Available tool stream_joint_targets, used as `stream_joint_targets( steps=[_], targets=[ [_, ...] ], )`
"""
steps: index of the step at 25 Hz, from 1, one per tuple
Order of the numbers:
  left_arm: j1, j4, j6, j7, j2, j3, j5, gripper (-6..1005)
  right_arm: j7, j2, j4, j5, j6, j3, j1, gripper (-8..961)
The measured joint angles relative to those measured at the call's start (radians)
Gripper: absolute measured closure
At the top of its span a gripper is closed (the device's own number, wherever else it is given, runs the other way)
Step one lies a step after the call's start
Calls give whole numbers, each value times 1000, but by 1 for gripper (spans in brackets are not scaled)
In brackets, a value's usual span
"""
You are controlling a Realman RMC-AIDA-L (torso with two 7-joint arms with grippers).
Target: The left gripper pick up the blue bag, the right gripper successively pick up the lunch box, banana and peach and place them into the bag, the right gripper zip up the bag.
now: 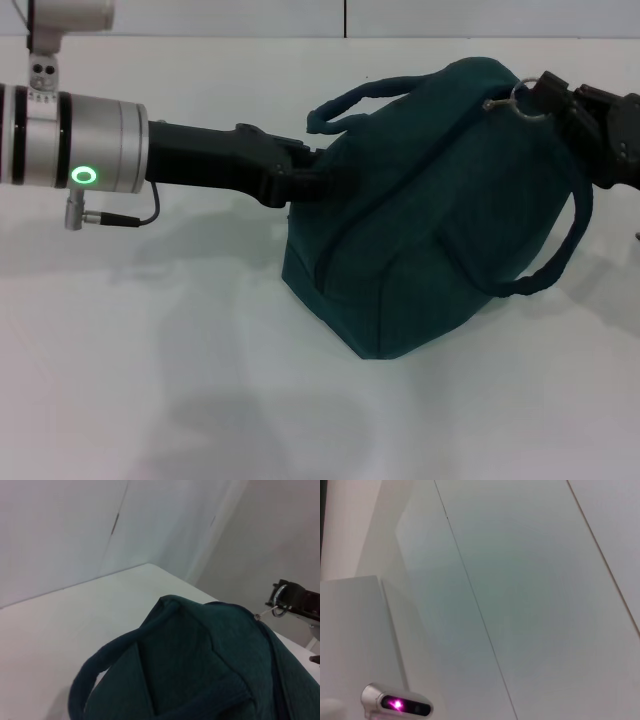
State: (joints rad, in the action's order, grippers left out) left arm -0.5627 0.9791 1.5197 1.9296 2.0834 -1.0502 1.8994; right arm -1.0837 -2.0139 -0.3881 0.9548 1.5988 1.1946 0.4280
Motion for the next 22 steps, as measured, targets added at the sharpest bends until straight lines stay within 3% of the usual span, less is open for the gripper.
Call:
stream_joint_targets(
  steps=[5, 12, 22],
  targets=[
    [6, 7, 1, -9, 1, -24, -1, 646, 3, 0, 0, -2, -3, -27, 0, 936],
    [15, 3, 5, -18, 1, -24, -4, 684, 5, -1, 0, -1, -35, -75, -12, 936],
    [27, 2, 48, -23, 1, -17, -4, 752, 45, 0, 1, -2, -180, -78, -12, 936]
  ],
)
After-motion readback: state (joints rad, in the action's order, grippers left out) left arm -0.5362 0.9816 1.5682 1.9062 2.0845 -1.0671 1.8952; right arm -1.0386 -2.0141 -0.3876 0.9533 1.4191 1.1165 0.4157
